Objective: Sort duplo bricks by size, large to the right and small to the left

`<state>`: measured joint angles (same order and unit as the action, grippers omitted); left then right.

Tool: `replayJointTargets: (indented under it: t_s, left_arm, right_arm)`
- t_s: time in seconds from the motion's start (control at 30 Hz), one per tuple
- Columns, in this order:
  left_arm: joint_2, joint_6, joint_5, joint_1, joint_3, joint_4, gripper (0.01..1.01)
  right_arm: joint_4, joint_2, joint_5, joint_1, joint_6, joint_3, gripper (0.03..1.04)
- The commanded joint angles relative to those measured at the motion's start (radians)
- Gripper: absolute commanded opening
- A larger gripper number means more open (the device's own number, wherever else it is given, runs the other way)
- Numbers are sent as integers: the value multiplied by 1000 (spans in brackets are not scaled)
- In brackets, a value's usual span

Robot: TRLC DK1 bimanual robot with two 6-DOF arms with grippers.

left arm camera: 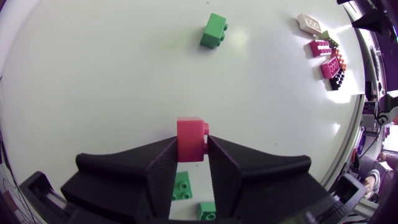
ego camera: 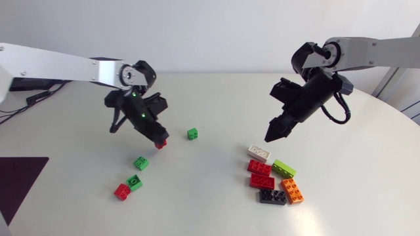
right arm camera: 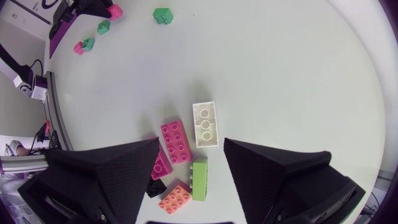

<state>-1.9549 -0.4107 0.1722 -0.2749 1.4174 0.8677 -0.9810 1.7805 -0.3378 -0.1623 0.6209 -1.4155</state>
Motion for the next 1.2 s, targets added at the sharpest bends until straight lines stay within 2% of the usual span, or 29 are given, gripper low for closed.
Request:
replayJointTargets:
  t_s: [0.0,0.27,0.5,0.53,0.57,0.6,0.63,0.67,0.83,1.0,1.17]
  left_arm:
    - [70,-46,0,14,-100,-18,257]
    - [108,-54,0,28,-268,-116,259]
    - [99,-51,0,20,-294,-148,267]
    - [97,-48,0,19,-290,-150,293]
    - [96,-46,0,17,-285,-150,389]
    - [96,-46,0,17,-284,-148,554]
    - [97,-46,0,16,-281,-148,820]
    - [103,-46,0,13,-281,-148,975]
    - [146,-48,-7,-12,-239,-136,995]
    - [103,-48,-5,-32,-92,-104,989]
    - [8,-48,-5,-95,55,-64,989]
  right_arm:
    - [-2,-26,-9,-17,-6,24,754]
    - [-1,-49,-10,-40,-23,36,754]
    - [-4,-62,-9,-34,-21,46,754]
    - [-4,-62,-9,-32,-21,47,754]
    - [-2,-62,-9,-32,-21,49,754]
    - [-2,-62,-9,-32,-21,50,754]
    - [-2,-62,-9,-32,-21,53,754]
    - [-2,-62,-9,-32,-21,53,754]
    - [-2,-67,-9,-31,-20,53,754]
    - [-2,-67,-7,-32,-20,53,754]
    - [-2,-64,-6,-25,-20,53,754]
